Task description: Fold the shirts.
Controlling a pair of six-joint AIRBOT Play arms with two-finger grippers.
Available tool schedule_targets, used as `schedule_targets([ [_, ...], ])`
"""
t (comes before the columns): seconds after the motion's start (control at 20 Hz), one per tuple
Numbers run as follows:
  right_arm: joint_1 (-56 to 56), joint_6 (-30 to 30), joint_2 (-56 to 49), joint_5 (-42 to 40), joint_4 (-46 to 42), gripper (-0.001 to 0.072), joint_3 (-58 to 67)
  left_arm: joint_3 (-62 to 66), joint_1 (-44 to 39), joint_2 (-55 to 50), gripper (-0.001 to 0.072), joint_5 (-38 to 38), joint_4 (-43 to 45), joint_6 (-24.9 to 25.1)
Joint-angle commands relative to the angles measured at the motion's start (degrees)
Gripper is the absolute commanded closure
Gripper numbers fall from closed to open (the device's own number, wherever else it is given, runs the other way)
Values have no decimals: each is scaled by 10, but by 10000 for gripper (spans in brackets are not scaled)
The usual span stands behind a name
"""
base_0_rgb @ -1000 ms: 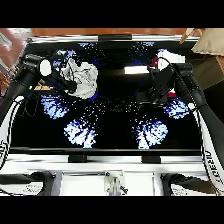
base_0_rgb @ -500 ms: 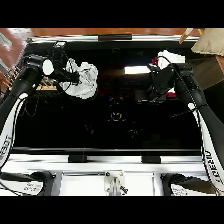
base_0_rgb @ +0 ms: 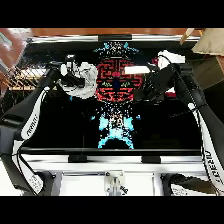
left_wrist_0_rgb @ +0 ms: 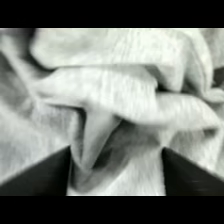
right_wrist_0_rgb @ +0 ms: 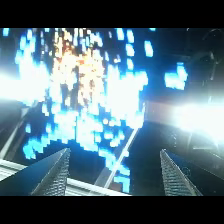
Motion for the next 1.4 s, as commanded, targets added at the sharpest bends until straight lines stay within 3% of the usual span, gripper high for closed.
schedule_targets([
  [0.0, 0, -7, 0, 3, 2, 41, 0, 16, 3, -31, 444, 7, -24, -37],
  [0.05, 0, -9, 0, 7, 1, 41, 0, 24, 4, -29, 678, 2, -24, -36],
  [0.25, 0, -19, 0, 9, -1, 41, 1, 117, -1, 13, 681, -85, -25, 24],
  [0.45, 0, -52, 43, -98, -86, 41, 40, 107, -54, 216, 681, -89, -23, 79],
  [0.6, 0, -40, 140, -144, -207, 41, 78, 52, -117, 379, 680, -102, -24, 73],
  [0.7, 0, -19, 222, -149, -231, 41, 86, -20, -176, 452, 681, -131, -24, 25],
  [0.8, 0, 9, 286, -149, -231, 41, 86, -132, -245, 498, 680, -111, -23, -29],
  [1.0, 0, 37, 346, -154, -231, 41, 86, -357, -354, 497, 678, 84, -24, -157],
  [1.05, 0, 40, 346, -162, -229, 41, 86, -386, -361, 485, 543, 100, -24, -179],
  [1.1, 0, 39, 344, -168, -226, 41, 85, -397, -360, 471, 90, 85, -24, -205],
  [1.15, 0, 39, 340, -171, -221, 41, 83, -394, -349, 464, -13, 45, -24, -216],
  [1.35, 0, 15, 304, -174, -191, 41, 56, -380, -253, 511, -13, -126, -14, -145],
])
